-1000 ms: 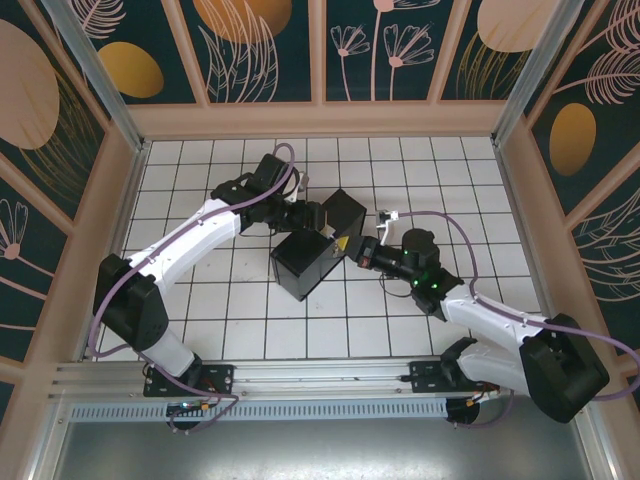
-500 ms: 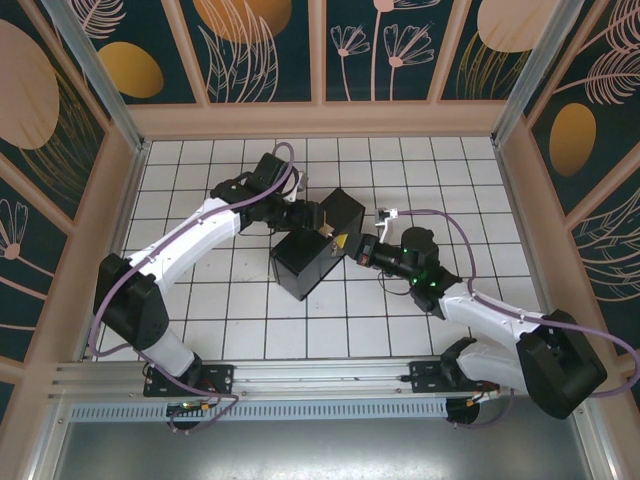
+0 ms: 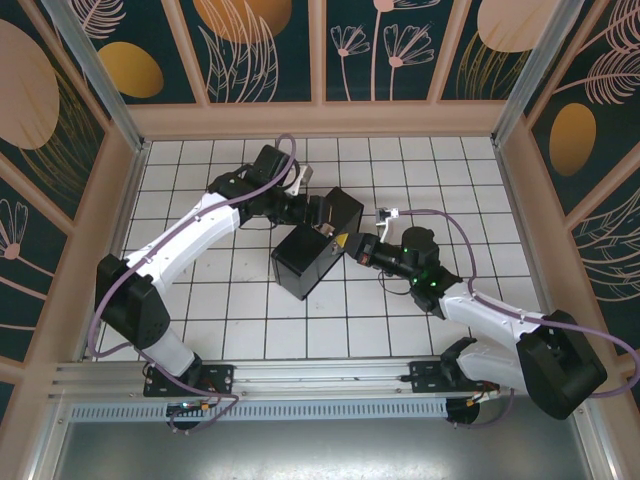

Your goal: Unlock the padlock with the key

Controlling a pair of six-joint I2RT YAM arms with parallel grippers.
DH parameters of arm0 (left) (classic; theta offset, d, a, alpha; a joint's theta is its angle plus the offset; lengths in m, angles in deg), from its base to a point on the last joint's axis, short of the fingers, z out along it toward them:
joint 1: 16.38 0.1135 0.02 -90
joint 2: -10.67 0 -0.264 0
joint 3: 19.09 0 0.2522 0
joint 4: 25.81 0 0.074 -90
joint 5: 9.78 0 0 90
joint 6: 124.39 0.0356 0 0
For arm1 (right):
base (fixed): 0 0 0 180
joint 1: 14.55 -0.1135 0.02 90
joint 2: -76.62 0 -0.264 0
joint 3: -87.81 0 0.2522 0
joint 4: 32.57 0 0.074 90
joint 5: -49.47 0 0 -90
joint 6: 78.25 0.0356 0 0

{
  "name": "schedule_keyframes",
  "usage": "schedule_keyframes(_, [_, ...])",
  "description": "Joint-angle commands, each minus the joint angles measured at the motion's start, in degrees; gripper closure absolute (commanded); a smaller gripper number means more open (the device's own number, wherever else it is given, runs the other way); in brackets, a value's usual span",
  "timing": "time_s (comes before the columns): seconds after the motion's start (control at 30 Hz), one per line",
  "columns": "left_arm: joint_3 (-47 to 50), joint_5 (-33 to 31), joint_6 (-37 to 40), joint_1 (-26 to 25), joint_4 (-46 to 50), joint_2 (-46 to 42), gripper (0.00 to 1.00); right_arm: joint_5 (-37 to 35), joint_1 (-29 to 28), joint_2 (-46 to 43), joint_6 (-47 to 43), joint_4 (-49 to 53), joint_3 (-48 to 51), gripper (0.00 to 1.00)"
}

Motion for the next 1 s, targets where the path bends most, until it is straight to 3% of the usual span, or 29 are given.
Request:
schedule_keyframes(0.0, [1.87, 0.08, 2.23, -0.41, 1.40, -0.79, 0.24, -0.25, 0.41, -1.25, 0.48, -0.35, -1.07, 1.00])
schedule_keyframes(0.97, [8.16, 0.97, 2.85, -0.74, 0.24, -0.46, 0.29, -0.23, 0.17, 2.49, 0.01, -4.95, -0.14, 1.00])
